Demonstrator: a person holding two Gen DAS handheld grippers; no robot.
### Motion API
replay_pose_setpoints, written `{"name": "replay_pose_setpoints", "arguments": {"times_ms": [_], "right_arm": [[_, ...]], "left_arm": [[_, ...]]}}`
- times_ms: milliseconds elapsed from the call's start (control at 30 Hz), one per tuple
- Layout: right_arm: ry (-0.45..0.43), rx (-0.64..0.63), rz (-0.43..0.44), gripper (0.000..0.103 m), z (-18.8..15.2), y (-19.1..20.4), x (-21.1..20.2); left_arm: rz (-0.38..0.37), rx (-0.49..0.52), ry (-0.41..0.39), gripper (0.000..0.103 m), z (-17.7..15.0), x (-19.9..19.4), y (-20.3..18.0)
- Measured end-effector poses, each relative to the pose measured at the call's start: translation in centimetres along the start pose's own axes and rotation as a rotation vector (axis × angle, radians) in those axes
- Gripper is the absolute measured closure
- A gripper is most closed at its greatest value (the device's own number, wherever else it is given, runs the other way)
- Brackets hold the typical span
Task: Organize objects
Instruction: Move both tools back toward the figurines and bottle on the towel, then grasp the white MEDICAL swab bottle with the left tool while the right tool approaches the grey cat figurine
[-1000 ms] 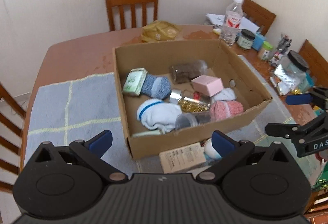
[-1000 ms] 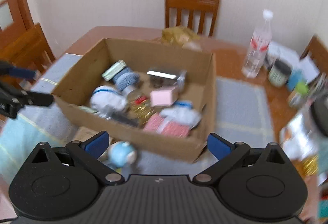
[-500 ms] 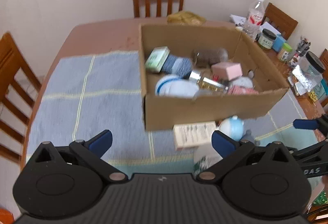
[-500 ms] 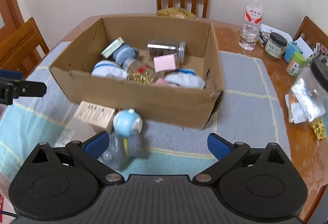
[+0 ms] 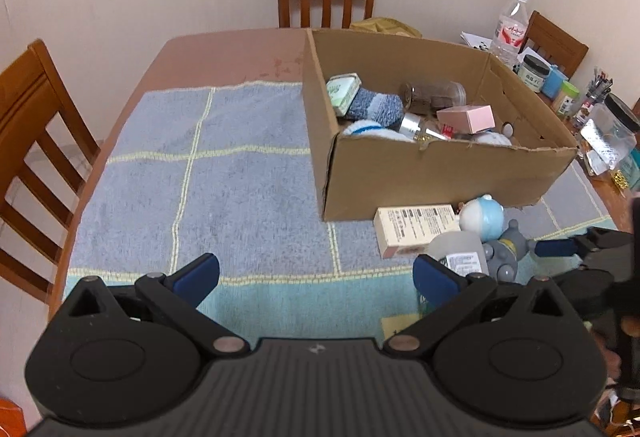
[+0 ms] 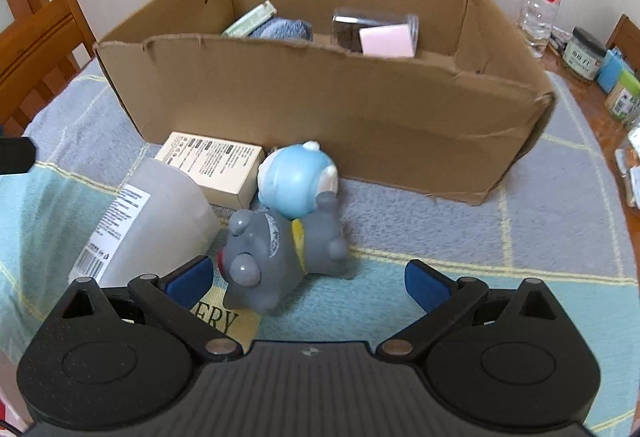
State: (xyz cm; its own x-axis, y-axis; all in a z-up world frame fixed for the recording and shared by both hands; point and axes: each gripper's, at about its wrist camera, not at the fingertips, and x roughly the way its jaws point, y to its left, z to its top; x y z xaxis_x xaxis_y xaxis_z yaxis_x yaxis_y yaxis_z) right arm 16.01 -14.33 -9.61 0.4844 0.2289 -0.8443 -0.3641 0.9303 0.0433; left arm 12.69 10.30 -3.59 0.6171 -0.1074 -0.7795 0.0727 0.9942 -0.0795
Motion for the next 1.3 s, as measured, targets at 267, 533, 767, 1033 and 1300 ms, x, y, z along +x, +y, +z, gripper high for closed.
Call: {"name": "replay_pose_setpoints", "arguments": {"times_ms": [267, 533, 767, 1033, 1300], "right_arm": [[0.003, -0.02, -0.047, 0.0, 0.5, 0.5, 1.8], [0.013, -0.036, -0.065, 0.0, -0.4, -2.4, 0.9], [0.04, -0.074, -0.012, 0.0, -1.6, -5.8, 0.0], [0.035, -0.115, 0.002, 0.0, -2.2, -8.3, -0.7], [0.005, -0.131, 0.033, 0.0, -2.6, -10.2, -2.4]], "left_arm": [[-0.059, -0.018, 0.018, 0.001, -0.8, -0.1, 0.4], [-0.054, -0.028, 0.019, 0.001, -1.2, -0.3, -2.3], [0.011, -0.05, 0.021, 0.001, -1.3, 1.0, -5.7], [0.161, -0.188, 0.039, 0.001, -0.5, 3.8, -4.6], [0.104, -0.154, 0.086, 0.001, -1.4, 4.1, -7.9]]}}
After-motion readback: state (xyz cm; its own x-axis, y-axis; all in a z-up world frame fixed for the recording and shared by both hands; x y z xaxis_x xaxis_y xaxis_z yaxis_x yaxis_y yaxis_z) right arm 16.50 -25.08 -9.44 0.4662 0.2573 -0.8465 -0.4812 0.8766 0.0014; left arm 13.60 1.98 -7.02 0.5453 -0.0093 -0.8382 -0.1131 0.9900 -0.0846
